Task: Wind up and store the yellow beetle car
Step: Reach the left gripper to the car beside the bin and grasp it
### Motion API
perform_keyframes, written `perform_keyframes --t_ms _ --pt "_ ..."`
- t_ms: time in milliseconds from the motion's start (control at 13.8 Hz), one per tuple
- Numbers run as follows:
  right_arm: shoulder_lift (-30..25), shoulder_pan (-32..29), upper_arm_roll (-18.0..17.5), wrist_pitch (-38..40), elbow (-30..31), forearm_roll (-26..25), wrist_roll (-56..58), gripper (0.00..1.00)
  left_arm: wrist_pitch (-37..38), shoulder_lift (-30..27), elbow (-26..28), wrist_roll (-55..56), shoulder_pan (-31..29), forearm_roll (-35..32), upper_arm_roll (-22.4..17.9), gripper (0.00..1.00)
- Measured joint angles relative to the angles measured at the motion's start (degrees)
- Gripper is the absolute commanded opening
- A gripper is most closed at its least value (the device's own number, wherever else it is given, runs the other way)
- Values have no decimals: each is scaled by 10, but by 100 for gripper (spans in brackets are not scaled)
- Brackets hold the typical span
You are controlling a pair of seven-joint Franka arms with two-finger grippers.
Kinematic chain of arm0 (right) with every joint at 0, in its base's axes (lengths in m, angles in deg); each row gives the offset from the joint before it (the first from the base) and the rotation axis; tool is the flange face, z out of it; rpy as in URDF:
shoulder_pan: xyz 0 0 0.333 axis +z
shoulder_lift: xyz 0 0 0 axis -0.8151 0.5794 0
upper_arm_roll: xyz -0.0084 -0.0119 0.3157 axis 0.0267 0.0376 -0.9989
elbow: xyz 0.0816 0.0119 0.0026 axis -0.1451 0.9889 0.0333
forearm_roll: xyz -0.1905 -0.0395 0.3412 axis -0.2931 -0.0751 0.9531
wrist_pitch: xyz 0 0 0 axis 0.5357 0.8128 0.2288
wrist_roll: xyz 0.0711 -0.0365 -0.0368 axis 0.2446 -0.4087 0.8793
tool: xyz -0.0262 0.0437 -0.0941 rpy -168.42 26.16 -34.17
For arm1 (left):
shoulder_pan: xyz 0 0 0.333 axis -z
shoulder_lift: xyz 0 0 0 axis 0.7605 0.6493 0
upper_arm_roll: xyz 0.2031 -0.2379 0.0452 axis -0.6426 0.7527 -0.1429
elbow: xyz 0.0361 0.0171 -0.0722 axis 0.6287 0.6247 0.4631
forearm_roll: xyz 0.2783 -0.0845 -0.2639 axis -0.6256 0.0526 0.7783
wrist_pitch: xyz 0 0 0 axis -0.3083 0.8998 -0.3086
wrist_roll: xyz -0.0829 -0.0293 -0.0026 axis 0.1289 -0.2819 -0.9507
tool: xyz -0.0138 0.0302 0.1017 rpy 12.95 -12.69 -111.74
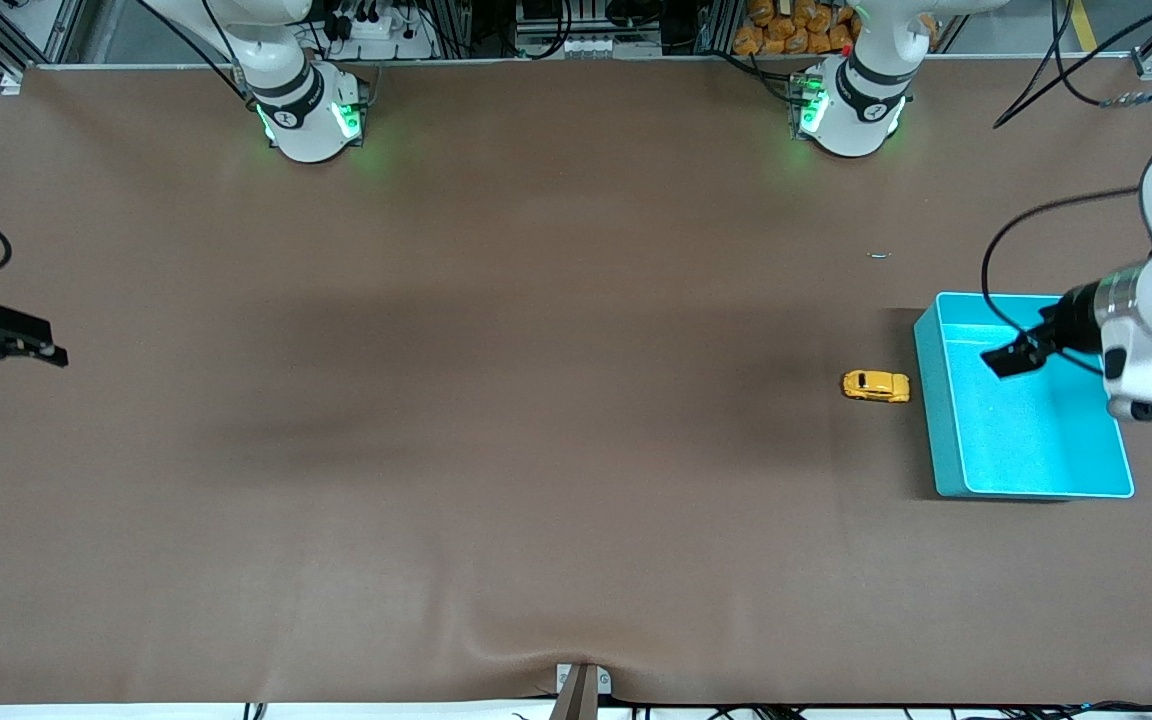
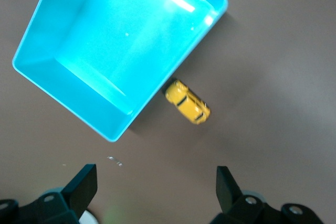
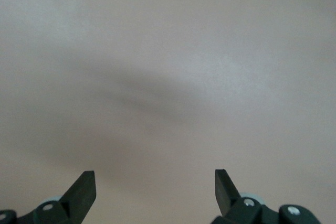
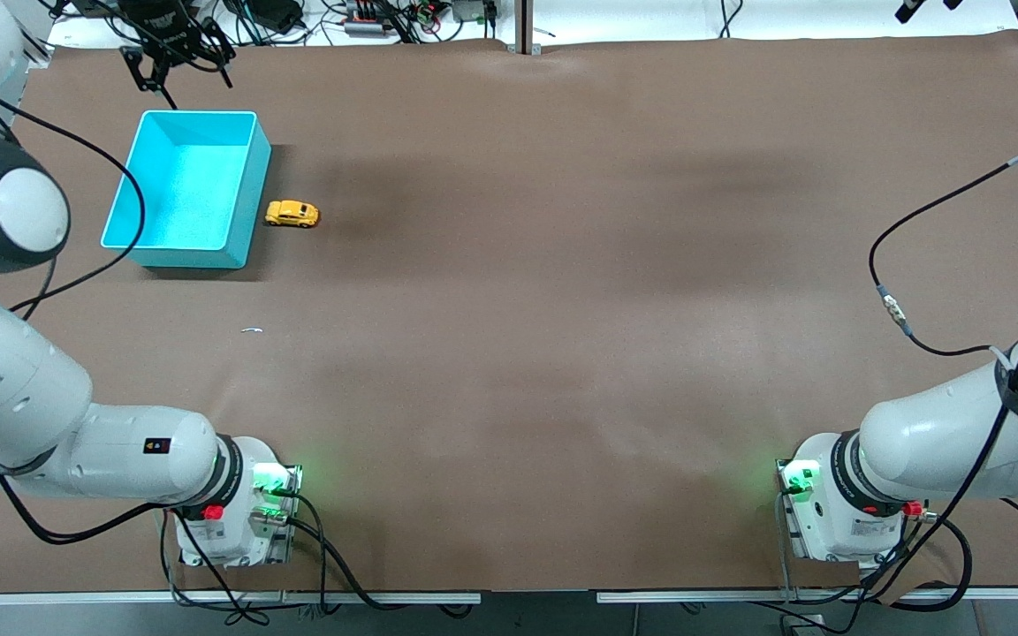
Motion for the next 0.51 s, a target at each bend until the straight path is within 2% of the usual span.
perform_keyframes --t_ms 217,506 --pt "-37 26 -1 23 6 -20 -105 100 -38 49 0 46 -10 0 0 100" --pt "-73 44 -2 26 39 -40 -137 100 -64 50 17 133 -8 0 4 100"
